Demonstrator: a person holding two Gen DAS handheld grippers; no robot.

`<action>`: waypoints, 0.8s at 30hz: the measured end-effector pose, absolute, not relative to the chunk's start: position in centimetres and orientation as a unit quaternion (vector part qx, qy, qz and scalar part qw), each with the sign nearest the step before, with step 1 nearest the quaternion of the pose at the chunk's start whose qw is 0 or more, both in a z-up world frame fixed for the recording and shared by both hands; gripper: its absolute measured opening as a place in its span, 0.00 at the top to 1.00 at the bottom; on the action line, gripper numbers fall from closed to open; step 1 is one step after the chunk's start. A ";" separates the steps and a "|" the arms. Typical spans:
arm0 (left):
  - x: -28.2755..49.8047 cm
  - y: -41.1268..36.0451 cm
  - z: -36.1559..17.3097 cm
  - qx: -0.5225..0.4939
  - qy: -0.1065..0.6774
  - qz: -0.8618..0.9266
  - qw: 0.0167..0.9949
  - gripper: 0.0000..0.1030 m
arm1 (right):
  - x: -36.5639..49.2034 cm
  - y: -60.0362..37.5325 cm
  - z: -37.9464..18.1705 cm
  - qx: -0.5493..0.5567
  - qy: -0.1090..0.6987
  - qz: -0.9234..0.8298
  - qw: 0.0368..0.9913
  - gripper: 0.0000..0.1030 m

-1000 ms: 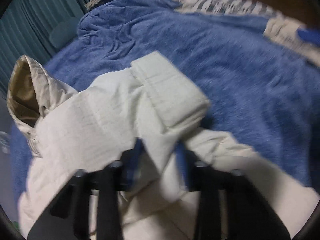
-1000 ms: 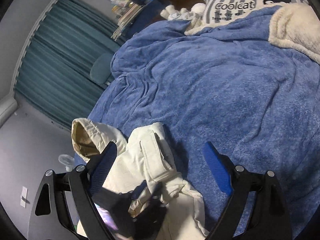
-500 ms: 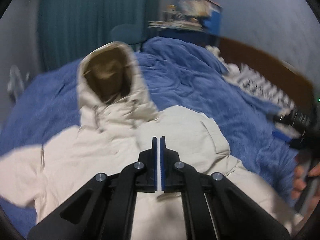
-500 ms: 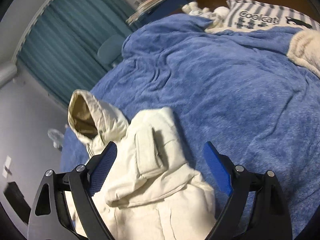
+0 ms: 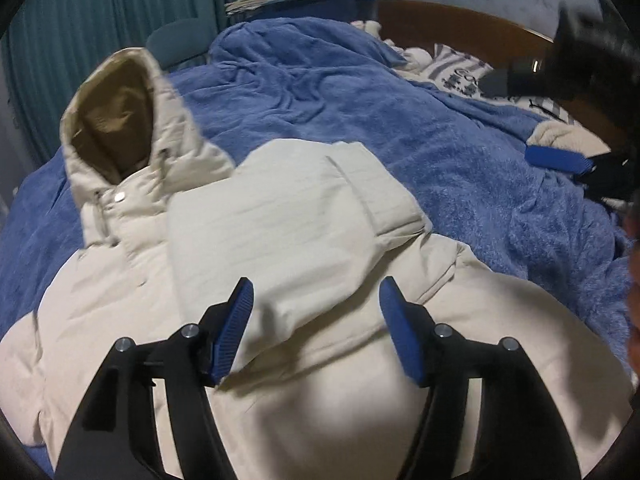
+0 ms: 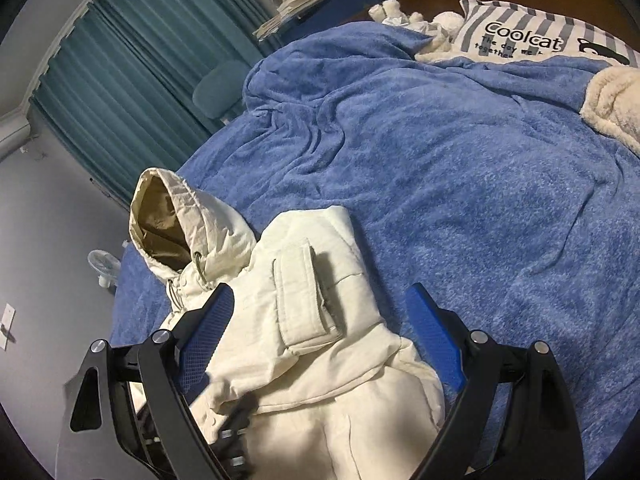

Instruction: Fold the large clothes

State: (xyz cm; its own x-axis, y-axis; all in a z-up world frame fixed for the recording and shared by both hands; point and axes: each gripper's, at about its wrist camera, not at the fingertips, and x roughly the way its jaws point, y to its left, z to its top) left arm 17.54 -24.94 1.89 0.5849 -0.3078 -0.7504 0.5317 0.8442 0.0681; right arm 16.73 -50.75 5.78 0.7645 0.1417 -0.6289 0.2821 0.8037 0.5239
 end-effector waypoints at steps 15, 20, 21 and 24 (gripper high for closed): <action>20.5 -24.2 0.1 0.111 0.400 -0.204 0.886 0.99 | 18.4 -49.6 3.6 0.289 0.378 -0.032 0.879 0.18; 20.0 -18.3 3.5 0.043 0.379 -0.184 0.906 0.99 | 19.1 -47.8 2.8 0.262 0.399 -0.023 0.878 0.18; 19.8 -17.0 4.2 0.037 0.374 -0.178 0.910 0.99 | 19.3 -47.2 2.7 0.250 0.404 -0.019 0.880 0.18; 19.1 -13.3 5.7 0.027 0.363 -0.159 0.918 0.99 | 19.7 -45.6 2.4 0.227 0.415 -0.006 0.881 0.19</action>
State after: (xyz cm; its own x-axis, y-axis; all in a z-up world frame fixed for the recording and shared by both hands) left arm 19.08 -13.31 5.69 0.6860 -0.2717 -0.6750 0.3105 0.9483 -0.0661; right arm 19.67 -45.64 2.35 0.6560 0.1776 -0.7335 0.1985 0.8971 0.3947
